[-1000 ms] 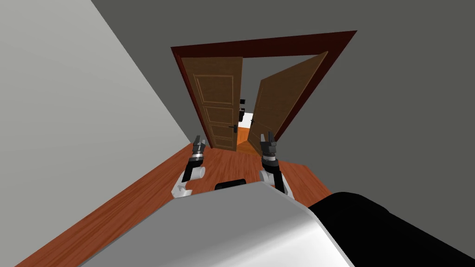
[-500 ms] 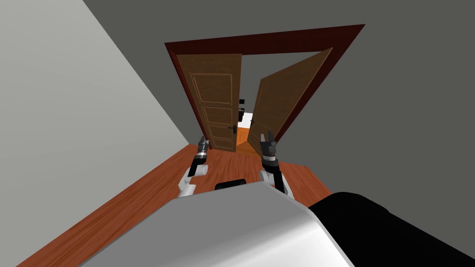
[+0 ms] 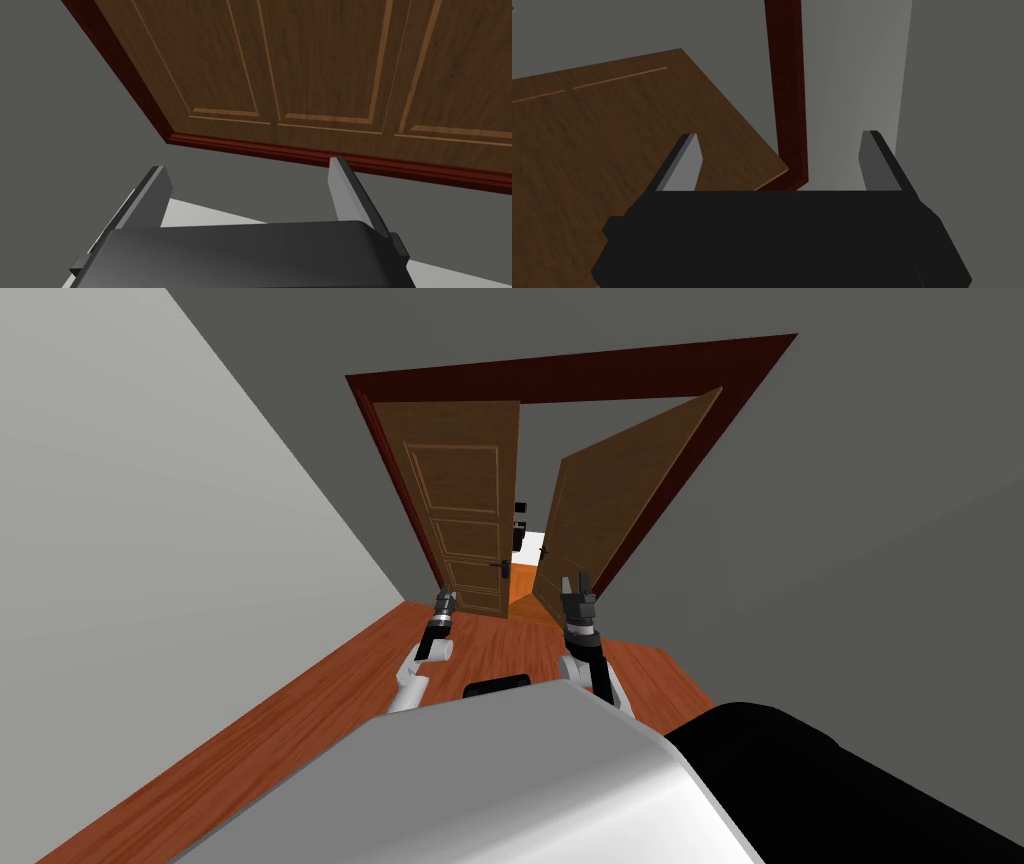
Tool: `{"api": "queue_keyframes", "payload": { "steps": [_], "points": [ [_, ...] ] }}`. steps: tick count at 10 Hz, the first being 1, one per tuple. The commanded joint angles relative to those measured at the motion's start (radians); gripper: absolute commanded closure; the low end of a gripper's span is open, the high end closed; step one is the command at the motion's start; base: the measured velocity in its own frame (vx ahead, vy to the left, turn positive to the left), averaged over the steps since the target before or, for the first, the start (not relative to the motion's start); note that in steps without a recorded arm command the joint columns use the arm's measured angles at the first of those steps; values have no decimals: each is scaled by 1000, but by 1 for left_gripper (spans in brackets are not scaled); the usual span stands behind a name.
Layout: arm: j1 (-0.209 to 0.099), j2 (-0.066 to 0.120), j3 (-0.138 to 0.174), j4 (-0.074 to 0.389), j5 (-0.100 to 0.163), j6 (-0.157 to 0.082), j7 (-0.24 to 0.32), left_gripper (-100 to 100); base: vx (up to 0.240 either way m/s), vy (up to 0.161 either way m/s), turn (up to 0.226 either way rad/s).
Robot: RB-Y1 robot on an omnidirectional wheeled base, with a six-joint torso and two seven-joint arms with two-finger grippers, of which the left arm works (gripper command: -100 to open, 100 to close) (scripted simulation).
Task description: Push the door open
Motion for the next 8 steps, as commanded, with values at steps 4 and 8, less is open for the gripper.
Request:
{"api": "queue_keyframes", "payload": {
  "steps": [4,8],
  "points": [
    [-92,-2,-21,144,-4,4,19,-100,105,-26,-20],
    [-154,-5,-33,251,-6,2,31,-100,71,-14,-15]
  ]
}}
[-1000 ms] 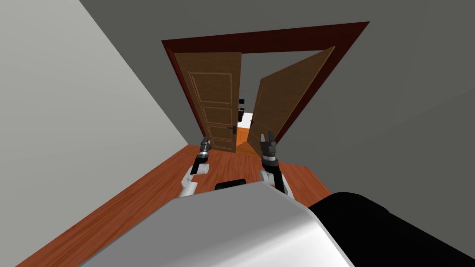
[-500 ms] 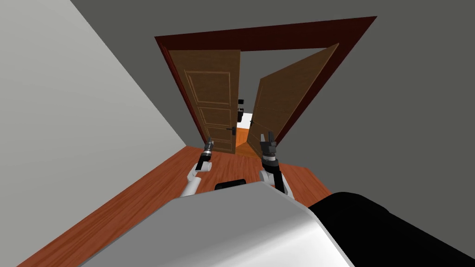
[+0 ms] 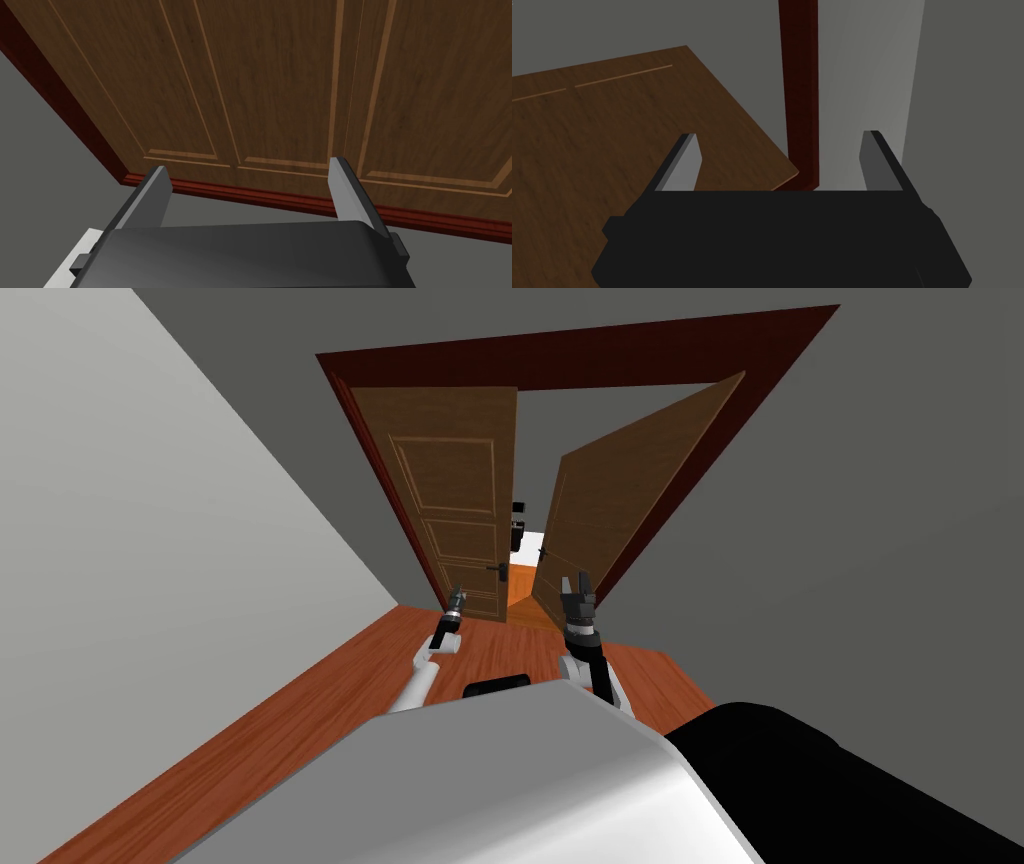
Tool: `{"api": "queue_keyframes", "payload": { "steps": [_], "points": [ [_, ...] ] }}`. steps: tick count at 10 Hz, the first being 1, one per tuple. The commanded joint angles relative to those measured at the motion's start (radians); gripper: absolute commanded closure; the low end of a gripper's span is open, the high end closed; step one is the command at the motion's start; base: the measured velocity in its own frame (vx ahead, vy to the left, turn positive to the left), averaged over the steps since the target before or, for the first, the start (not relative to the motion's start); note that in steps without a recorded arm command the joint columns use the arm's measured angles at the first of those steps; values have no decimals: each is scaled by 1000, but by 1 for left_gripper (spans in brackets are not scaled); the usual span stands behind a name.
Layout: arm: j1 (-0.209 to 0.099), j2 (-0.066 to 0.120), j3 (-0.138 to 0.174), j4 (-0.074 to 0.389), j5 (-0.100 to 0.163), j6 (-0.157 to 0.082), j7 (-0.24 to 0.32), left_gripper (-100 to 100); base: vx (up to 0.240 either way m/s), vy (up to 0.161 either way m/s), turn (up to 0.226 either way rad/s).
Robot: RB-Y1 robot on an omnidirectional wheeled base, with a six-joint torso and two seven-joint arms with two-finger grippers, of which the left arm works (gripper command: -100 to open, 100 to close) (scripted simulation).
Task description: Push the door open
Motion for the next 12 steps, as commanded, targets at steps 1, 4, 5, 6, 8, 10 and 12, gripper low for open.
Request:
{"api": "queue_keyframes", "payload": {
  "steps": [1,4,5,6,8,10,12],
  "points": [
    [-10,1,-3,29,0,0,4,-100,71,-17,-9],
    [-69,-5,-15,120,-2,-2,16,-100,75,-19,-17],
    [-89,-7,-19,158,-3,-2,20,-100,111,-9,-15],
    [-108,-9,-22,193,-3,-3,23,-100,110,-28,-22],
    [-143,-14,-29,256,-4,-4,30,-100,99,-19,-14],
    [-178,-20,-36,316,-6,-5,37,-100,92,-21,-16],
    [-209,-26,-42,367,-7,-5,43,-100,78,-14,-15]
  ]
}}
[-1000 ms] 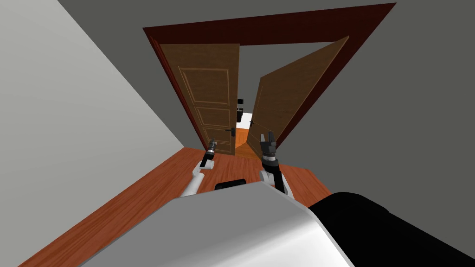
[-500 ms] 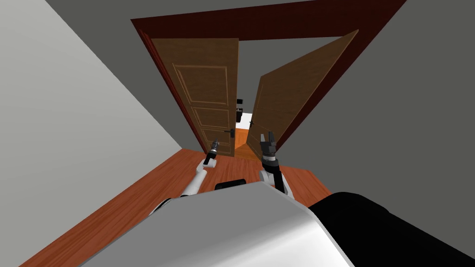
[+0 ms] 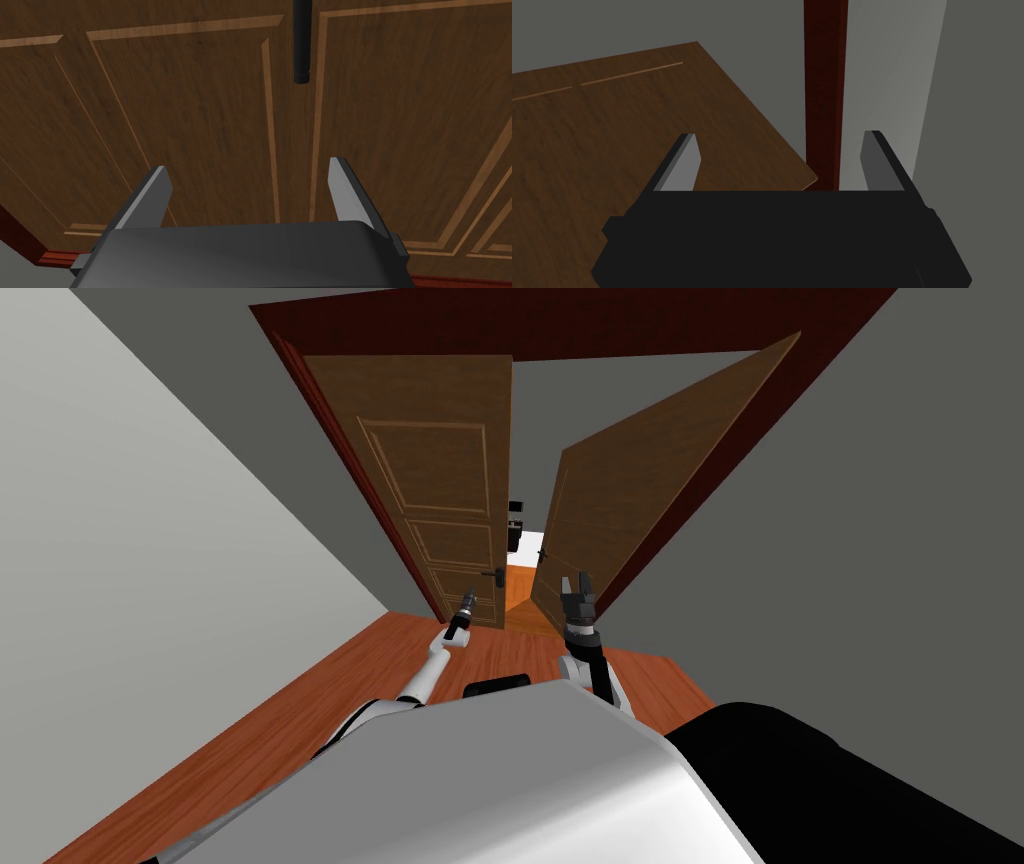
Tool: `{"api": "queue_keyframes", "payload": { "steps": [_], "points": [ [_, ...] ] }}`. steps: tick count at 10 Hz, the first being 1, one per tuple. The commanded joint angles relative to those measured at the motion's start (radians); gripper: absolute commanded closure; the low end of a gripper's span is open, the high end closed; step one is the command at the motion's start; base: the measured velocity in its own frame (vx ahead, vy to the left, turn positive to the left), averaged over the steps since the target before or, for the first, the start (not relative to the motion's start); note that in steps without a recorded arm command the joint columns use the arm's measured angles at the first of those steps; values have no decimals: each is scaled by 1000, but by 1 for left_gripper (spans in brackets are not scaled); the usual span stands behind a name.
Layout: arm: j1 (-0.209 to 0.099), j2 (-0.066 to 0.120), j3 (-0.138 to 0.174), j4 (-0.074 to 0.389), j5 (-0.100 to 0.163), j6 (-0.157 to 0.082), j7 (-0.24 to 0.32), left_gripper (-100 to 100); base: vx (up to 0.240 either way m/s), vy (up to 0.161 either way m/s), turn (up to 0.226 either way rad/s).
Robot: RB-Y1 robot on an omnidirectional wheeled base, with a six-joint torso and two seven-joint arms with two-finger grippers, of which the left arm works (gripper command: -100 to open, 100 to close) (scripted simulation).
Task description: Push the door open
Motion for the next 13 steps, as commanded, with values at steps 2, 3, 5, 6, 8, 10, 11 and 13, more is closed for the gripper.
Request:
{"api": "queue_keyframes", "payload": {
  "steps": [2,3,5,6,8,10,11,13],
  "points": [
    [-30,-9,-3,54,-1,-6,3,-100,58,-6,-7],
    [-45,-12,-6,80,-1,-6,6,-100,65,-8,-14],
    [-69,-18,-11,122,-2,-7,10,-100,75,-10,-14],
    [-94,-25,-16,164,-3,-8,15,-100,113,-21,-17],
    [-120,-33,-21,208,-4,-8,20,-100,100,-8,-13],
    [-142,-39,-18,247,-3,-21,19,-100,77,-10,-9],
    [-145,-23,-15,254,-2,-23,19,-100,125,-34,-34],
    [-144,-12,-12,256,-1,-24,17,-100,188,-58,-21]
  ]
}}
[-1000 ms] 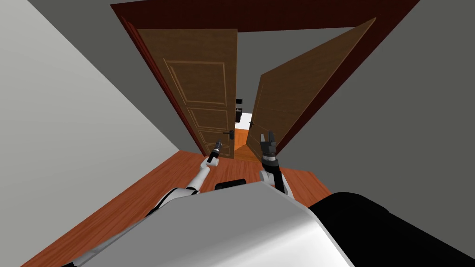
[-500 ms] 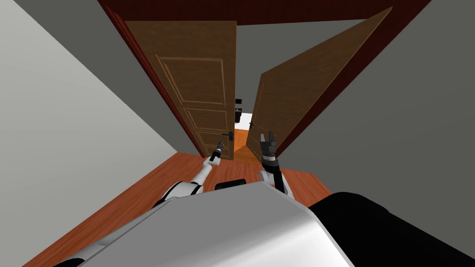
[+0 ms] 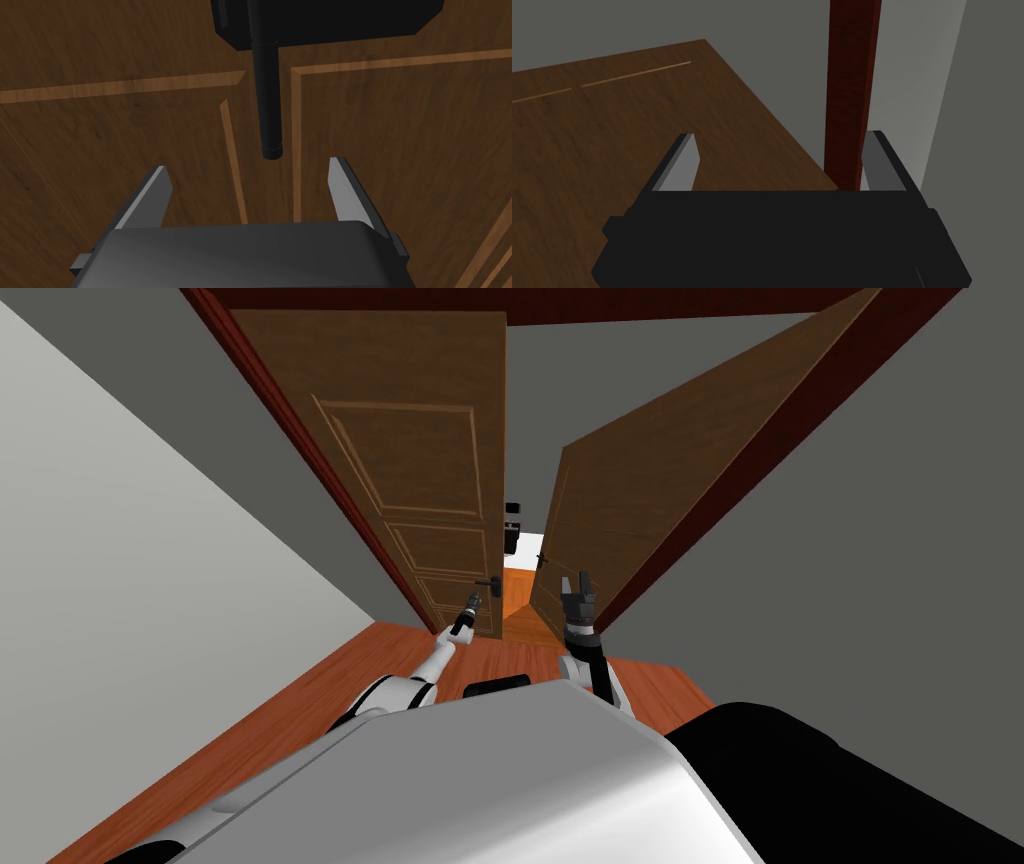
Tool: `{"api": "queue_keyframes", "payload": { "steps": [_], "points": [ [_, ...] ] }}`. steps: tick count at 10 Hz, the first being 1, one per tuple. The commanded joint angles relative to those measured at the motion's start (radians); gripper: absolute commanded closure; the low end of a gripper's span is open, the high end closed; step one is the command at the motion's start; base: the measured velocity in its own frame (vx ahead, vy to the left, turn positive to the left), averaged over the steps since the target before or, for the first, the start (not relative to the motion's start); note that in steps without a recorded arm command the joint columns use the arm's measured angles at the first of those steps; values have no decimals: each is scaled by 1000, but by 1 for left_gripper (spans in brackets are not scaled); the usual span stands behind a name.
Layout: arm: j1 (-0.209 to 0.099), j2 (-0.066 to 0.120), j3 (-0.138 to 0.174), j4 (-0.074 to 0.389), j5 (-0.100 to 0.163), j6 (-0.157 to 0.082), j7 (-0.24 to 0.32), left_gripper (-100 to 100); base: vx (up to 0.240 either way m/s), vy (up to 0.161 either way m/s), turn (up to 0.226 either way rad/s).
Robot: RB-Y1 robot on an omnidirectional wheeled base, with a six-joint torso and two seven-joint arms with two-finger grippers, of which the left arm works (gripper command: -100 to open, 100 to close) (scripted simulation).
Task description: Push the door open
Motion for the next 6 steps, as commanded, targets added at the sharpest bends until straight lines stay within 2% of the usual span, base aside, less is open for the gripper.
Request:
{"api": "queue_keyframes", "payload": {
  "steps": [1,4,6],
  "points": [
    [2,6,4,-3,1,1,-3,-100,202,-49,-21],
    [2,4,10,1,2,-1,-6,-100,206,-63,-23],
    [2,-7,14,3,3,-2,-7,-100,185,-49,-24]
  ]
}}
